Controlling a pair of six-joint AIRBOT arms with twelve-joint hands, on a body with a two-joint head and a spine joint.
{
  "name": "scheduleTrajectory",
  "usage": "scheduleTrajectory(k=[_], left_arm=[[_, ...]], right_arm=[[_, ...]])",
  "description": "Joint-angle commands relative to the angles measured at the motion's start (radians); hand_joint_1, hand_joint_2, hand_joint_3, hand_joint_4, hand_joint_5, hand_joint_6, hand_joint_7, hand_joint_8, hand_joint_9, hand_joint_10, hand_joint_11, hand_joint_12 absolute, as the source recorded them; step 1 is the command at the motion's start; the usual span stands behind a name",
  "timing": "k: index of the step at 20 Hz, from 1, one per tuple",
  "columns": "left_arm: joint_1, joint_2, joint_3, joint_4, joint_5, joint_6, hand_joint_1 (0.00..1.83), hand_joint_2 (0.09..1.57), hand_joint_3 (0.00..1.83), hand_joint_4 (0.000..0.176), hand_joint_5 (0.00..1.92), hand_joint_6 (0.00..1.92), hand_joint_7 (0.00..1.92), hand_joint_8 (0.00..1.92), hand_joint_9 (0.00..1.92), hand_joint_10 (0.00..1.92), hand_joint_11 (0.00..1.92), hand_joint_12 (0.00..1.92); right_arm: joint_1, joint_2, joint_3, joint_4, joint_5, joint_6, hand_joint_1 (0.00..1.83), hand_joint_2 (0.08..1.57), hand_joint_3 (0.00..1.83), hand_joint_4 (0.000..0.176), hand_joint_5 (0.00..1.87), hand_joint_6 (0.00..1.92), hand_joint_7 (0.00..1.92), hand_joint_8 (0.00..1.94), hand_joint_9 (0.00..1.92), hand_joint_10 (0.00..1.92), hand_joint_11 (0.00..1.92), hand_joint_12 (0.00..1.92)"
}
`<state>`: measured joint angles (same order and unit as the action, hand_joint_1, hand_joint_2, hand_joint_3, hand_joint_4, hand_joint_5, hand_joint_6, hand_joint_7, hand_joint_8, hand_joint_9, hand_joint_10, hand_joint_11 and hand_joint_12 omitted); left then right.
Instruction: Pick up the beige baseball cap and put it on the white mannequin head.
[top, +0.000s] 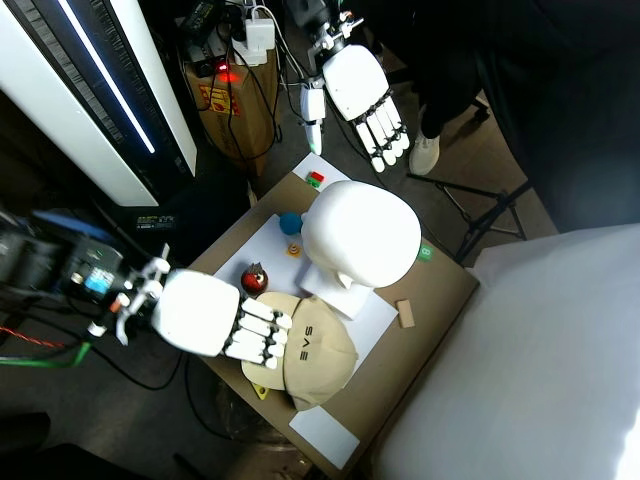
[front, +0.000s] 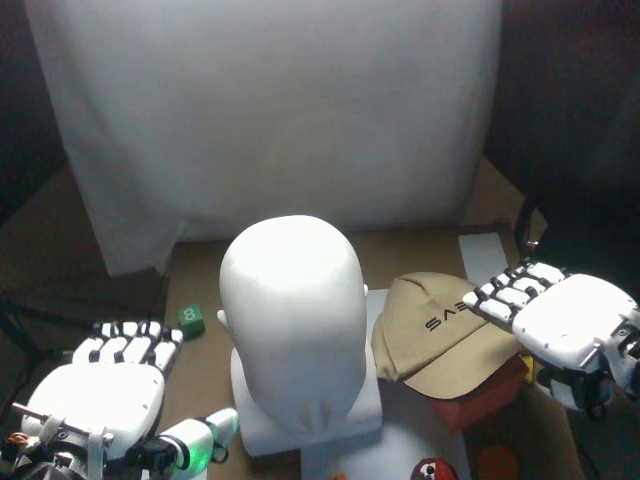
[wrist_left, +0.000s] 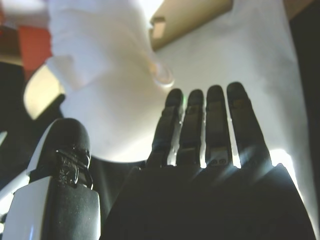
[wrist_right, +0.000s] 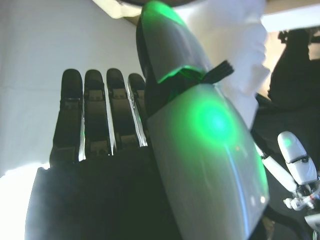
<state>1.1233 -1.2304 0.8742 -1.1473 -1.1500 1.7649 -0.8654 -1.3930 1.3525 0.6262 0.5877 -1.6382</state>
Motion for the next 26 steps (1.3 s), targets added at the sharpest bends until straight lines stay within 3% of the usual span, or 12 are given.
scheduleTrajectory(k=[1,6,10,15,20,21,26], left_arm=[[0.004,-0.015,0.011,0.057,-0.127,-0.022,0.0,1.17,0.0,0.0,0.09,0.01,0.03,0.01,0.01,0.0,0.05,0.04],[0.02,-0.066,0.062,0.108,-0.182,-0.099,0.0,1.17,0.0,0.0,0.07,0.0,0.01,0.0,0.0,0.0,0.02,0.04],[0.021,-0.013,0.063,0.19,-0.063,-0.099,0.0,1.17,0.0,0.0,0.08,0.01,0.02,0.01,0.01,0.0,0.04,0.06],[0.065,0.023,0.068,0.248,-0.059,-0.173,0.0,1.18,0.0,0.0,0.08,0.01,0.03,0.01,0.01,0.0,0.03,0.06],[0.059,0.033,0.071,0.27,-0.044,-0.18,0.0,1.17,0.0,0.0,0.07,0.0,0.03,0.0,0.0,0.0,0.01,0.06],[0.054,0.038,0.075,0.271,-0.034,-0.178,0.0,1.17,0.0,0.0,0.09,0.0,0.06,0.0,0.03,0.0,0.0,0.18],[0.044,0.049,0.099,0.29,-0.021,-0.185,0.0,1.17,0.0,0.0,0.1,0.0,0.03,0.0,0.03,0.0,0.0,0.23]], right_arm=[[0.006,-0.01,0.02,-0.027,0.068,0.012,1.19,1.17,0.01,0.0,0.11,0.0,0.16,0.0,0.16,0.0,0.0,0.45],[0.009,-0.108,0.146,-0.027,0.026,0.038,1.21,1.14,0.0,0.0,0.14,0.01,0.19,0.0,0.19,0.01,0.0,0.47],[0.012,-0.183,0.253,-0.027,0.015,0.045,1.2,1.14,0.0,0.0,0.13,0.0,0.17,0.0,0.18,0.0,0.0,0.45],[0.04,-0.287,0.414,-0.04,-0.048,0.093,1.2,1.14,0.0,0.0,0.11,0.0,0.15,0.0,0.17,0.0,0.0,0.43],[0.055,-0.347,0.512,-0.115,-0.08,0.163,1.2,1.14,0.0,0.0,0.14,0.01,0.16,0.01,0.18,0.0,0.0,0.42],[0.057,-0.356,0.524,-0.121,-0.09,0.17,1.2,1.14,0.0,0.0,0.15,0.01,0.18,0.01,0.19,0.01,0.0,0.45],[0.059,-0.382,0.565,-0.14,-0.099,0.187,1.2,1.14,0.0,0.0,0.15,0.0,0.18,0.01,0.2,0.01,0.0,0.46]])
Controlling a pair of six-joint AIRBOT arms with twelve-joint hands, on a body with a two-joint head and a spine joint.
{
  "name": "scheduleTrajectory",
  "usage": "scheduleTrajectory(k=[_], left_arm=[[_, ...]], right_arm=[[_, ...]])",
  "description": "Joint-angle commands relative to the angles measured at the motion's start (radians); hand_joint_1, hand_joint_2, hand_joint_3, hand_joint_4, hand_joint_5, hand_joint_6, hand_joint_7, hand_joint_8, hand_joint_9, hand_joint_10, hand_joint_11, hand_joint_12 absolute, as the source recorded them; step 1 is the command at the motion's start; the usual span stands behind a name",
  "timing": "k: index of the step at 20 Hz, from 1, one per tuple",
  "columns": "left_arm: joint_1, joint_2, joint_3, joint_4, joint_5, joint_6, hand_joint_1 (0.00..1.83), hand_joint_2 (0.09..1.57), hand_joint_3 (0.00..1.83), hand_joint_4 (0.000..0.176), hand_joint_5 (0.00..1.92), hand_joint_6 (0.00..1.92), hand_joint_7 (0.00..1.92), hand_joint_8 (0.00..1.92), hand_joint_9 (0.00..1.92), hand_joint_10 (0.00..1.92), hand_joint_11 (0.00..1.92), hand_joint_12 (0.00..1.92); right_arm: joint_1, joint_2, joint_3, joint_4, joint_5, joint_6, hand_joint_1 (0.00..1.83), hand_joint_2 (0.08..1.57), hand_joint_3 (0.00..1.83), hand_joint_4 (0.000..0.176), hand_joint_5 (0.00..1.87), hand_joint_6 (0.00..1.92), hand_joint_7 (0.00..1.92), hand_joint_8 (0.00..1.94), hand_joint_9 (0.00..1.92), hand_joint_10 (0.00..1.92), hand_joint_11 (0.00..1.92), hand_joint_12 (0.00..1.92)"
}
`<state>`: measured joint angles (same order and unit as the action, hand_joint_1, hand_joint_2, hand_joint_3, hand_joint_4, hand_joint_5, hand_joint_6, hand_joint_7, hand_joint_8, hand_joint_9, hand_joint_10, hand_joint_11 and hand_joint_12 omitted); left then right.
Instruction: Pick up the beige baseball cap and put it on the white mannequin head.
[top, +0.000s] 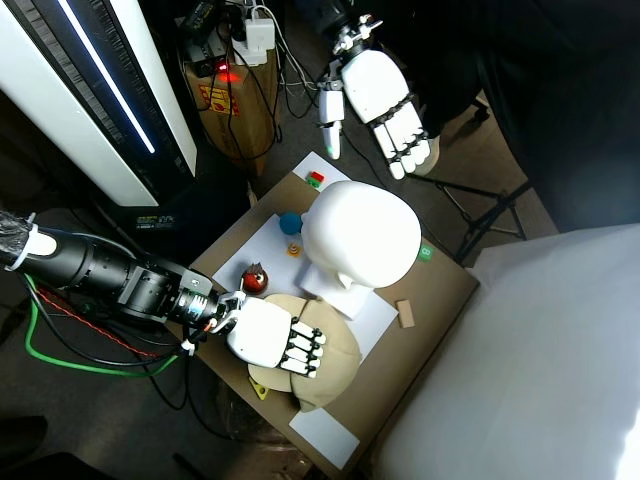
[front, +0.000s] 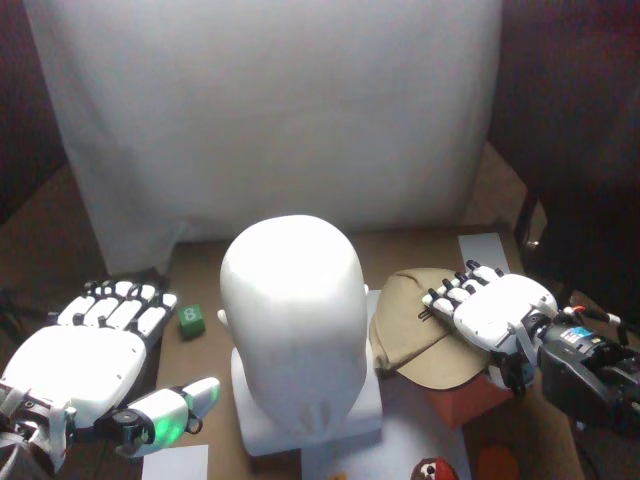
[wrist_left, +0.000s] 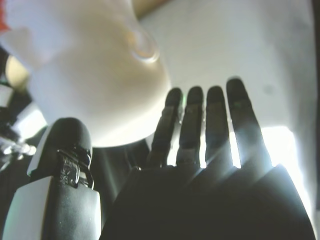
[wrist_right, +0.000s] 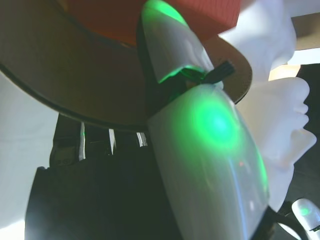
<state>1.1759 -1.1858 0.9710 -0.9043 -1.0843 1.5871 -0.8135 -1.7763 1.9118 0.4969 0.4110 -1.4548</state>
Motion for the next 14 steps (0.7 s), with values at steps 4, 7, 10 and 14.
scheduleTrajectory(k=[4,7,10,14], left_arm=[[-0.006,0.012,0.001,0.047,-0.087,-0.012,0.0,1.18,0.0,0.0,0.05,0.0,0.0,0.0,0.0,0.0,0.0,0.14],[-0.009,0.013,0.001,0.04,-0.092,-0.019,0.0,1.18,0.0,0.0,0.05,0.0,0.0,0.0,0.0,0.0,0.0,0.11],[-0.013,0.014,0.004,0.039,-0.092,-0.019,0.0,1.18,0.0,0.0,0.06,0.0,0.0,0.0,0.0,0.0,0.0,0.15],[-0.009,0.015,0.002,0.031,-0.102,-0.019,0.0,1.18,0.0,0.0,0.06,0.0,0.02,0.0,0.01,0.0,0.0,0.19]], right_arm=[[0.011,0.003,0.006,-0.024,0.086,0.003,1.19,1.15,0.0,0.0,0.15,0.0,0.18,0.0,0.2,0.0,0.0,0.46],[0.015,0.013,0.002,-0.03,0.083,0.005,1.18,1.15,0.0,0.0,0.15,0.0,0.18,0.0,0.2,0.0,0.0,0.46],[0.013,0.039,-0.035,-0.03,0.09,0.005,1.18,1.15,0.0,0.0,0.15,0.0,0.18,0.0,0.2,0.0,0.0,0.46],[0.008,0.047,-0.046,-0.037,0.097,0.005,1.18,1.16,0.01,0.0,0.15,0.0,0.2,0.0,0.2,0.0,0.0,0.47]])
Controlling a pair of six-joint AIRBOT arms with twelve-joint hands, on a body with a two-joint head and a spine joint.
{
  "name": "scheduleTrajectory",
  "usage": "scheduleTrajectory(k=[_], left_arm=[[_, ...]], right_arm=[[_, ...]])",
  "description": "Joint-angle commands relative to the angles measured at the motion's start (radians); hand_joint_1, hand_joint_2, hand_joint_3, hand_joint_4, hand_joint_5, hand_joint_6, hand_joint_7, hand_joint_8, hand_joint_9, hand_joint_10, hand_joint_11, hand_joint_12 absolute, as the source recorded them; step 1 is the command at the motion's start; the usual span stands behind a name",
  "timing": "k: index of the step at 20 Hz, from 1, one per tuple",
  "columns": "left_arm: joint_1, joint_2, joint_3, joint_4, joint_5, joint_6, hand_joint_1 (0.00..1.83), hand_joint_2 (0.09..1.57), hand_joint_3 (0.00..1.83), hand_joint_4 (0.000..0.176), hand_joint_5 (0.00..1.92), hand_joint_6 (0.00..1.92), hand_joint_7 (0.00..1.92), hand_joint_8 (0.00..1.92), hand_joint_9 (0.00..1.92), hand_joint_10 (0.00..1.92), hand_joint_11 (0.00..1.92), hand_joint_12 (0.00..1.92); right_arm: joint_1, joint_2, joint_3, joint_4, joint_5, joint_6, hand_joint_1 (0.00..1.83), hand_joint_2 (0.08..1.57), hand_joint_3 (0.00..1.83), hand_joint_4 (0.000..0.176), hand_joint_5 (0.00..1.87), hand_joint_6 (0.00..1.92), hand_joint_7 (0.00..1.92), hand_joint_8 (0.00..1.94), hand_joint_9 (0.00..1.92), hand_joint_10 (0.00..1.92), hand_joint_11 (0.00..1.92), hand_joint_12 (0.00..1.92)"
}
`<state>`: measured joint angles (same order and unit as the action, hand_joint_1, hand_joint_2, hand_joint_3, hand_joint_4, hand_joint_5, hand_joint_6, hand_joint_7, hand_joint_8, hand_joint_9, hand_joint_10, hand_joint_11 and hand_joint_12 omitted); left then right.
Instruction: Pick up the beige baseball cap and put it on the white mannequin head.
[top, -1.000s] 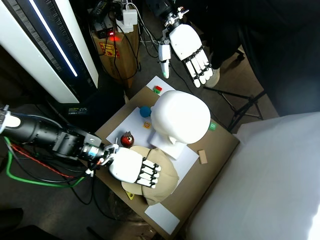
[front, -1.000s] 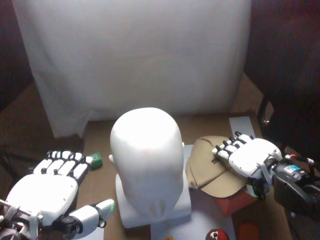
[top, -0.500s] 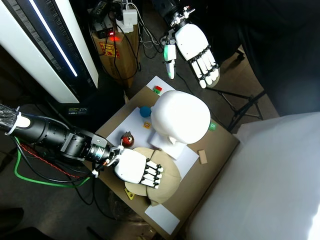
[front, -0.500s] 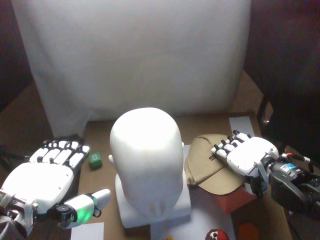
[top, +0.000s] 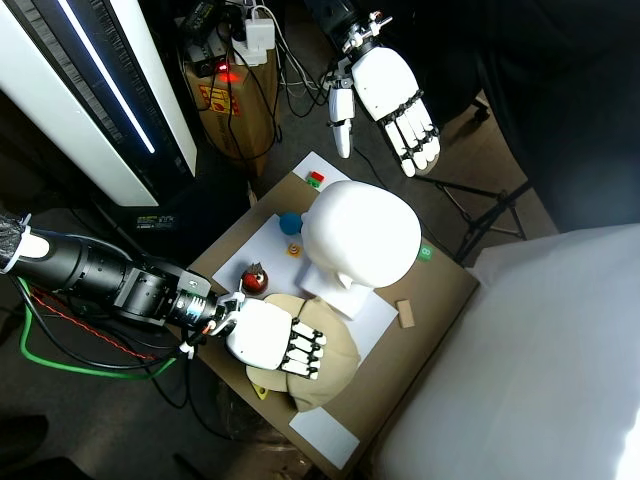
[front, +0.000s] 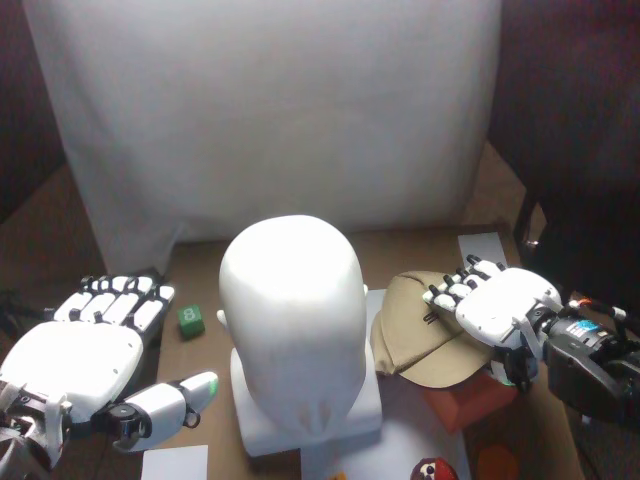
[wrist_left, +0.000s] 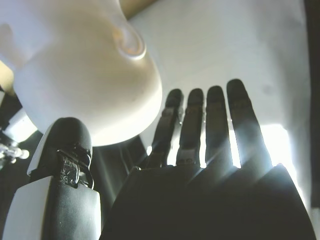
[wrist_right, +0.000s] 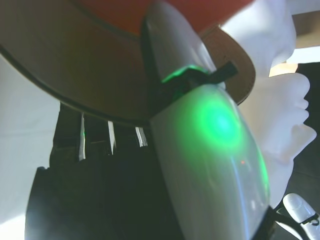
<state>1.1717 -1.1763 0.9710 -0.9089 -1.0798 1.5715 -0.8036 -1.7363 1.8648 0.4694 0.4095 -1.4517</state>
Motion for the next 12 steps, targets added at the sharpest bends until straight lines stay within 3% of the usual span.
scheduleTrajectory(k=[1,2,3,4,5,6,7,9,10,12], left_arm=[[-0.004,0.005,0.002,0.035,-0.107,-0.003,0.0,1.18,0.0,0.0,0.06,0.0,0.02,0.0,0.01,0.0,0.0,0.18],[-0.003,0.005,0.002,0.036,-0.107,-0.003,0.0,1.17,0.0,0.0,0.06,0.0,0.02,0.0,0.01,0.0,0.0,0.18],[-0.002,0.005,0.002,0.036,-0.107,-0.003,0.0,1.17,0.0,0.0,0.06,0.0,0.01,0.0,0.01,0.0,0.0,0.18],[-0.002,0.005,0.001,0.037,-0.107,-0.003,0.0,1.17,0.0,0.0,0.06,0.0,0.01,0.0,0.01,0.0,0.0,0.18],[-0.001,0.005,0.001,0.04,-0.107,-0.003,0.0,1.17,0.0,0.0,0.06,0.0,0.01,0.0,0.01,0.0,0.0,0.18],[-0.001,0.005,0.001,0.04,-0.107,-0.003,0.0,1.17,0.0,0.0,0.06,0.0,0.01,0.0,0.01,0.0,0.0,0.18],[0.0,0.005,0.001,0.04,-0.107,-0.003,0.0,1.17,0.0,0.0,0.06,0.0,0.01,0.0,0.02,0.0,0.0,0.18],[0.002,0.006,0.002,0.059,-0.108,-0.004,0.0,1.17,0.0,0.0,0.07,0.0,0.02,0.0,0.02,0.0,0.0,0.18],[0.004,0.007,0.006,0.076,-0.103,-0.004,0.0,1.17,0.0,0.0,0.07,0.0,0.0,0.0,0.0,0.0,0.0,0.13],[0.009,0.007,0.011,0.087,-0.101,-0.008,0.0,1.17,0.0,0.0,0.06,0.0,0.0,0.0,0.0,0.0,0.0,0.13]], right_arm=[[-0.002,0.007,0.001,-0.011,0.1,0.002,1.17,1.17,0.01,0.0,0.16,0.0,0.21,0.01,0.21,0.0,0.0,0.5],[-0.002,0.007,0.001,-0.014,0.103,0.002,1.17,1.17,0.01,0.0,0.21,0.01,0.26,0.01,0.25,0.01,0.0,0.6],[-0.003,0.007,0.001,-0.016,0.104,0.002,1.17,1.19,0.0,0.0,0.43,0.01,0.51,0.01,0.49,0.02,0.04,1.0],[-0.003,0.007,0.001,-0.016,0.104,0.002,1.18,1.18,0.0,0.0,0.57,0.02,0.68,0.02,0.67,0.05,0.17,1.12],[-0.003,0.007,0.001,-0.017,0.104,0.002,1.3,1.18,0.0,0.0,0.75,0.02,0.8,0.98,0.88,0.11,0.38,1.22],[-0.003,0.007,0.001,-0.017,0.104,0.002,1.36,1.13,0.0,0.0,0.8,0.82,0.98,0.88,0.96,1.04,0.6,1.37],[-0.003,0.007,0.001,-0.018,0.104,0.002,1.37,1.13,0.0,0.0,0.81,0.99,1.0,0.9,0.93,1.29,0.75,1.47],[-0.004,0.007,0.001,-0.019,0.105,0.002,1.39,1.08,0.0,0.0,0.94,0.81,1.12,0.73,1.02,1.27,0.86,1.54],[-0.004,0.007,0.001,-0.019,0.11,0.004,1.38,1.12,0.0,0.0,0.87,0.93,1.05,0.84,0.95,1.34,0.85,1.54],[-0.002,0.006,0.001,-0.022,0.128,0.005,1.38,1.13,0.0,0.0,0.84,0.98,1.01,0.89,0.93,1.37,0.83,1.53]])
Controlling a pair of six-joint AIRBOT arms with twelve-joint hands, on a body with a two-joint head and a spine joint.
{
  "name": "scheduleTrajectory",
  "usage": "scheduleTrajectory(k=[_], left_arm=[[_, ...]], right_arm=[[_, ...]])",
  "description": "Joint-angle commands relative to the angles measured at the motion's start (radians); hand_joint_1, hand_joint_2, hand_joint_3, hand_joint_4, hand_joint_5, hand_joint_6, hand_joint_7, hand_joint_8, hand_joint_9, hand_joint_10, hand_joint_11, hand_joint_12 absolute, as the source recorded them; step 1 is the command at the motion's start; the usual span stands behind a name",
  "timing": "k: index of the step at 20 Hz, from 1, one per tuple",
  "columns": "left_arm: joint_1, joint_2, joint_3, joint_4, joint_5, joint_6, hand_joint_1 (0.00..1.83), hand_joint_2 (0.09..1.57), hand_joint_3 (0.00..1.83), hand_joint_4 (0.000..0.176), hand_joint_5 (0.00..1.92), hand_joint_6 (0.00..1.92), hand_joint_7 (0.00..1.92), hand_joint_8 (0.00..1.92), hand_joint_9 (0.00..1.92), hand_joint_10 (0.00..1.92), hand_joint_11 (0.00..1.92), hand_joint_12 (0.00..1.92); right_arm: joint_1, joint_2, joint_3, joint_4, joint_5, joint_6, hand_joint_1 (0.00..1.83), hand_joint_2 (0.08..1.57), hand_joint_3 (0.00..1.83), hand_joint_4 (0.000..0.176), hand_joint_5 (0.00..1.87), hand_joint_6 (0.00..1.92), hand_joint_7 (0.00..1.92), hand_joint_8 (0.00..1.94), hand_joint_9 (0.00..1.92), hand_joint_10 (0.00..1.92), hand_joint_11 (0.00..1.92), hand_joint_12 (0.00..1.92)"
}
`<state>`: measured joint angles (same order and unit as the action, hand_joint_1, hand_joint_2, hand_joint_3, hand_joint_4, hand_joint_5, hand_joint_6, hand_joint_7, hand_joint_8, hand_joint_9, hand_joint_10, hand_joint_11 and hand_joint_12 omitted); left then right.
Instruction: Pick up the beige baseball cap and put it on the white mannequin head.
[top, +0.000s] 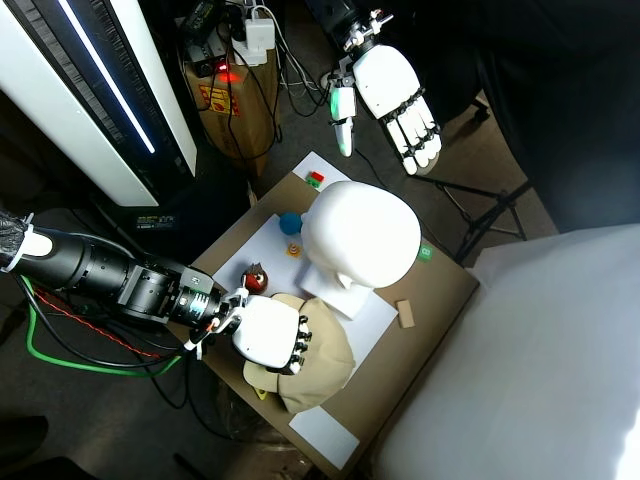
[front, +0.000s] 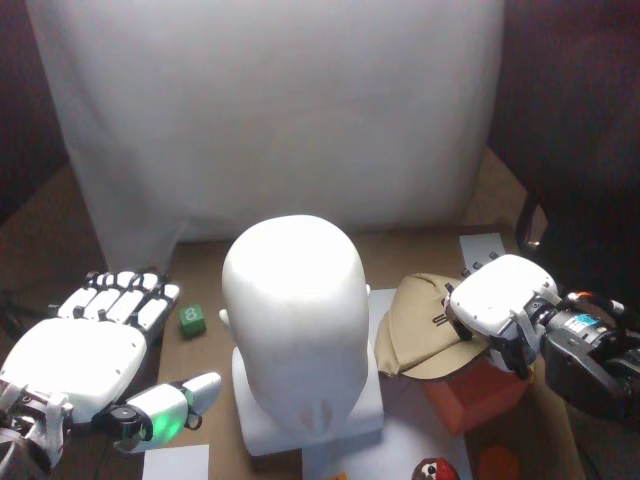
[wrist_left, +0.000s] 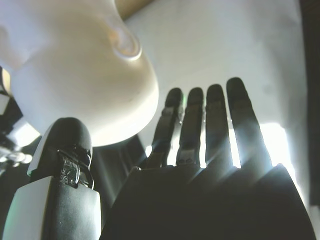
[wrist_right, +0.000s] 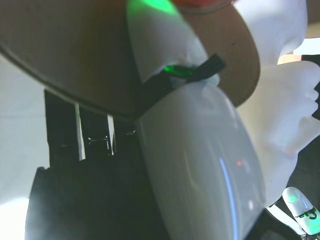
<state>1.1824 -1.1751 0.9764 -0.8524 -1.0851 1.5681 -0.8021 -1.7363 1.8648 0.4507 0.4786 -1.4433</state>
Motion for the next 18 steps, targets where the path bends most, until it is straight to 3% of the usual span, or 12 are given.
scheduleTrajectory(k=[1,5,9,15,18], left_arm=[[0.003,0.006,0.008,0.039,-0.091,-0.006,0.0,1.17,0.0,0.0,0.06,0.0,0.0,0.0,0.0,0.0,0.0,0.16],[0.018,0.008,0.033,0.089,-0.07,-0.039,0.0,1.18,0.0,0.0,0.07,0.01,0.02,0.0,0.02,0.0,0.0,0.21],[0.023,0.013,0.072,0.188,0.015,-0.085,0.0,1.19,0.0,0.0,0.05,0.0,0.0,0.0,0.0,0.0,0.0,0.09],[0.03,0.011,0.105,0.191,0.022,-0.075,0.0,1.18,0.0,0.0,0.05,0.0,0.0,0.0,0.0,0.0,0.0,0.09],[0.03,0.011,0.111,0.17,0.021,-0.07,0.0,1.19,0.0,0.0,0.04,0.0,0.01,0.0,0.01,0.0,0.0,0.15]], right_arm=[[-0.001,0.005,0.001,-0.005,0.075,-0.003,1.38,1.13,0.0,0.0,0.84,0.99,1.01,0.89,0.92,1.38,0.82,1.53],[0.007,0.001,0.001,-0.005,0.165,0.002,1.37,1.13,0.0,0.0,0.83,1.0,1.03,0.86,0.89,1.4,0.8,1.52],[0.012,-0.002,-0.001,-0.001,0.345,0.004,1.37,1.14,0.0,0.0,0.83,1.04,1.05,0.86,0.83,1.43,0.8,1.54],[0.042,0.009,-0.015,0.022,0.496,0.021,1.37,1.14,0.0,0.0,0.82,1.03,1.03,0.89,0.85,1.43,0.79,1.54],[0.057,0.021,-0.038,0.022,0.545,0.019,1.38,1.1,0.0,0.0,0.91,0.89,1.1,0.78,0.95,1.35,0.79,1.52]])
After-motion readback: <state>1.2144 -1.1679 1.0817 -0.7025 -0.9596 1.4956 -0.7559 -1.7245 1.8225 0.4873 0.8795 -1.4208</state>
